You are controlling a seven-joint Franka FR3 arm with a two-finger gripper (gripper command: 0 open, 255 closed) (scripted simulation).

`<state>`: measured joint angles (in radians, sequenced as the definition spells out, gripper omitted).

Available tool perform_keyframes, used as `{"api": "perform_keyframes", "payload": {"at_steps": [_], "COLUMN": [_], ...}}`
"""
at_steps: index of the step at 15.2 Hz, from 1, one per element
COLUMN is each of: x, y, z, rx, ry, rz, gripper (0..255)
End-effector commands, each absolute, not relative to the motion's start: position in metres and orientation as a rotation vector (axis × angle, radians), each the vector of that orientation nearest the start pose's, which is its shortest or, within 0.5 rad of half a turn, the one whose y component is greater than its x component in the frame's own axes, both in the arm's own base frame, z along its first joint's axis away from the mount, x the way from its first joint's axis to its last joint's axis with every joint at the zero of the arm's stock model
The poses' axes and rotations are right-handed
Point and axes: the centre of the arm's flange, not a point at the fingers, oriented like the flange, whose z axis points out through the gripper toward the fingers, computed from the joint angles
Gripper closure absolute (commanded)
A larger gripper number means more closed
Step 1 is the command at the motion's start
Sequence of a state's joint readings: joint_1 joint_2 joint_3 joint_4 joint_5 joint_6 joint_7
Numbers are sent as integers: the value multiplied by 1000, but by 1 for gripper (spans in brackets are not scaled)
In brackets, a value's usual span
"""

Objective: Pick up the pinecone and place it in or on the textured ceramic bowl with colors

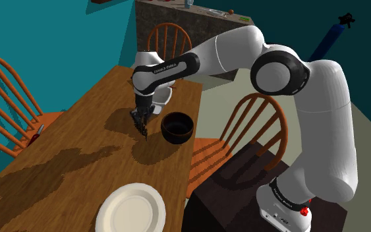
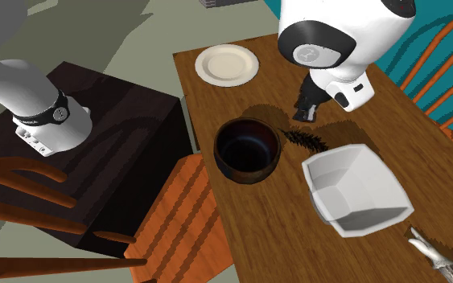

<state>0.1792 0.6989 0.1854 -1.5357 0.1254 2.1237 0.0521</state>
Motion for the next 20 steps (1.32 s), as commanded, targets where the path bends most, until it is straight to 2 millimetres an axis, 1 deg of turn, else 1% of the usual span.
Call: {"api": "perform_keyframes", "payload": {"at_steps": [1, 8, 9, 14, 15, 20], "x": [655, 655, 655, 680, 683, 684], "y": [236, 236, 236, 241, 242, 242], "z": [242, 242, 242, 207, 203, 177], "rx": [-2920, -2920, -2920, -3057, -3071, -3071], "ry": [-299, -299, -299, -563, -597, -597], "rz": [215, 215, 215, -9, -38, -38], "gripper": [255, 255, 0, 0, 0, 0]}}
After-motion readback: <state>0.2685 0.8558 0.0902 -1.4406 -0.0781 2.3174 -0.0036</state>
